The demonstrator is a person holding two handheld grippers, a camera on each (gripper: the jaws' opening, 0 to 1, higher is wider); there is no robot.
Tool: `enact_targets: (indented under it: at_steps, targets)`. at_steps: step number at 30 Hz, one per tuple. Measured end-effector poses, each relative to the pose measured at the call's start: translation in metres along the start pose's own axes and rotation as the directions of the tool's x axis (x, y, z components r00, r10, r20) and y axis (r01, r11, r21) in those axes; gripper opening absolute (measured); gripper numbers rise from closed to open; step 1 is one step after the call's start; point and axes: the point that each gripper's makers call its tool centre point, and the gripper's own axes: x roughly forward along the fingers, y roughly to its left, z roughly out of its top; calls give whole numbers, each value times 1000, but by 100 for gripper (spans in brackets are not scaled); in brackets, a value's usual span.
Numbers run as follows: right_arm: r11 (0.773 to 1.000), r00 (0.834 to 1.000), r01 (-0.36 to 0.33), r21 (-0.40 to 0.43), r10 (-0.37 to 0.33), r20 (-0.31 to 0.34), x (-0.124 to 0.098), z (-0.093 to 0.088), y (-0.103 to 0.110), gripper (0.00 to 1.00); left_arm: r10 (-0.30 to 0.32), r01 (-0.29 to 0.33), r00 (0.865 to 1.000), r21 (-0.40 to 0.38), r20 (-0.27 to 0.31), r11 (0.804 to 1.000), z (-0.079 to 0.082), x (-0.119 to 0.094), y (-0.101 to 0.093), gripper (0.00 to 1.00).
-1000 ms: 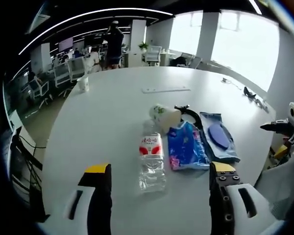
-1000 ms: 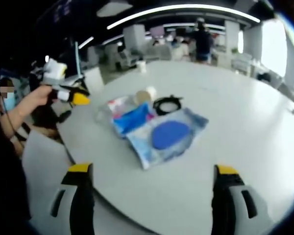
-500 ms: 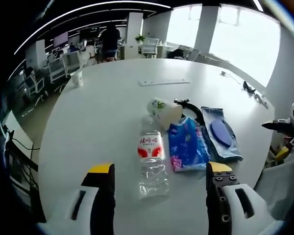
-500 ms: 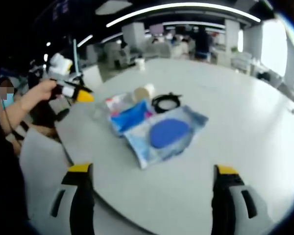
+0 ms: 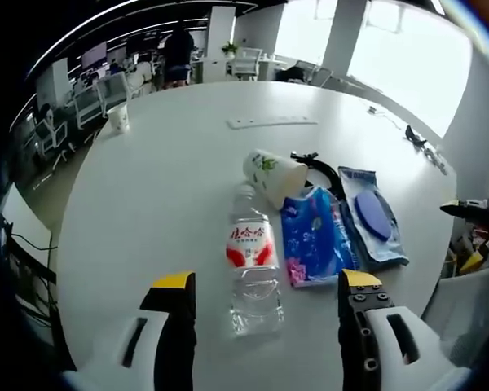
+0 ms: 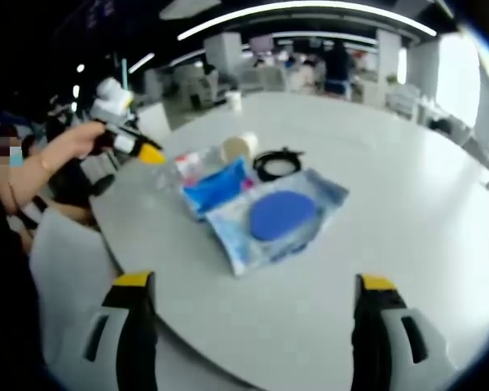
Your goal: Arrange the tabletop items into an orderly group along one side of the table until the central work area is clear of visible clutter.
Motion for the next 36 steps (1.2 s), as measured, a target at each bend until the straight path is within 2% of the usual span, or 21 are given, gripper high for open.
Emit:
enact_targets:
  at_steps: [7, 10, 14, 18, 23, 27, 34, 36]
  targets:
    - [1000, 1000, 1, 3, -1, -6, 2, -2, 0, 99, -6, 5, 999, -14, -38, 1000, -1, 6, 3, 62]
    - [1000, 1000, -1, 7, 1, -10, 4, -4, 0, 99, -1, 1, 998, -6, -57, 1000, -2, 10, 4, 62]
    - [1000, 1000, -1, 7, 1, -18, 5, -5, 0, 99, -2, 1, 998, -11, -55, 1000, -3, 15, 6, 60]
    - [1000, 1000, -1, 7, 1, -17, 6, -5, 1, 99, -3, 4, 996, 4, -85, 1000, -7, 21, 6, 59]
    - [1000, 1000, -4, 13, 5, -19, 8, -5, 1, 99, -9, 9, 996, -4, -93, 1000, -2, 26, 5, 56]
    - [1000, 1000, -16, 17, 17, -26, 8, -7, 3, 99, -20, 16, 995, -42, -99, 999, 2, 32, 6, 54]
    - [1000, 999, -18, 23, 19, -31, 9, -10, 3, 99, -32, 26, 989, -37, -144, 999, 2, 41, 3, 51]
    - [1000, 999, -17, 25, 18, -31, 9, -10, 3, 99, -32, 23, 986, -57, -166, 998, 0, 42, 4, 49]
